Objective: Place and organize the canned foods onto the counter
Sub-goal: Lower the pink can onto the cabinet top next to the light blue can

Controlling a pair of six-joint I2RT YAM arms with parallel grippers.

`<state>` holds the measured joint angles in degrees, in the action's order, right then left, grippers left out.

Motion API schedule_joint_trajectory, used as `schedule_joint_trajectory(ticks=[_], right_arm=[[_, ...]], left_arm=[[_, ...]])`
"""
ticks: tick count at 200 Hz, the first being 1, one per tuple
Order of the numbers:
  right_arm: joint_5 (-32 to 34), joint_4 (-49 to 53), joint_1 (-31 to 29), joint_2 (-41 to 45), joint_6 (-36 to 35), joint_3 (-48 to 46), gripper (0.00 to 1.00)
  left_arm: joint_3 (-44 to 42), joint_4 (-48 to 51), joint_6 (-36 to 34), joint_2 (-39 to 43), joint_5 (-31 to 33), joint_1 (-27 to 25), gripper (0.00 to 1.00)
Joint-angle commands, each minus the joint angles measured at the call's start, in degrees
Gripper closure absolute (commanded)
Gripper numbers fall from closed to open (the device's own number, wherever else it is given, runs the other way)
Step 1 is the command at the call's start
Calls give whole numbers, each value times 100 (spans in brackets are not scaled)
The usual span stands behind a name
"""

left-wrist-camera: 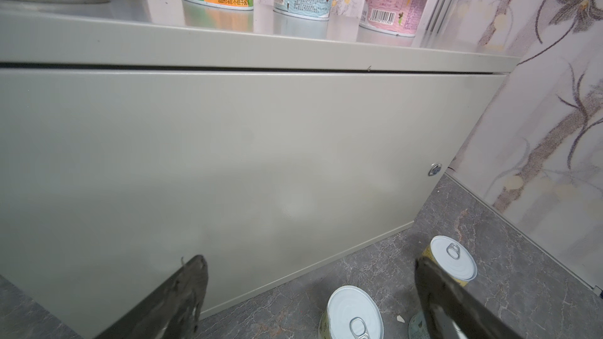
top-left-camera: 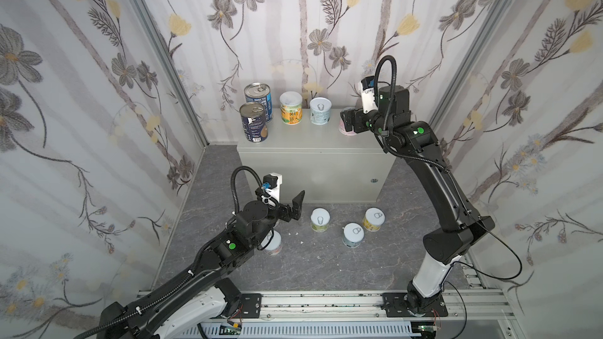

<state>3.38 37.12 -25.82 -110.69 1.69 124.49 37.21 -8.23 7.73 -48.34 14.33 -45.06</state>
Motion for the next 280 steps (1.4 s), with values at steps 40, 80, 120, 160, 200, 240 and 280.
schedule_joint_trajectory(ticks=[40,80,120,160,200,240,280], right_arm=[[-39,-1131,-10,1022,131,-1918,4],[-153,-1970,-8,1564,182,-2992,4],[-259,-2314,-10,1597,216,-3298,8],[-300,-2376,2,1470,222,-3282,13],[-404,-2384,34,1354,383,-3160,19],[-338,-2369,60,1109,428,-2903,22],[-183,-2337,60,810,453,-2534,23]], left_arm=[[-8,-188,12,33,54,-3,0],[-38,-205,18,35,52,6,0],[-35,-236,63,53,200,9,0],[-73,-178,29,108,219,6,0],[-91,-179,-22,97,201,6,0],[-91,-180,-129,79,178,6,0],[-100,-170,-147,79,174,7,0]])
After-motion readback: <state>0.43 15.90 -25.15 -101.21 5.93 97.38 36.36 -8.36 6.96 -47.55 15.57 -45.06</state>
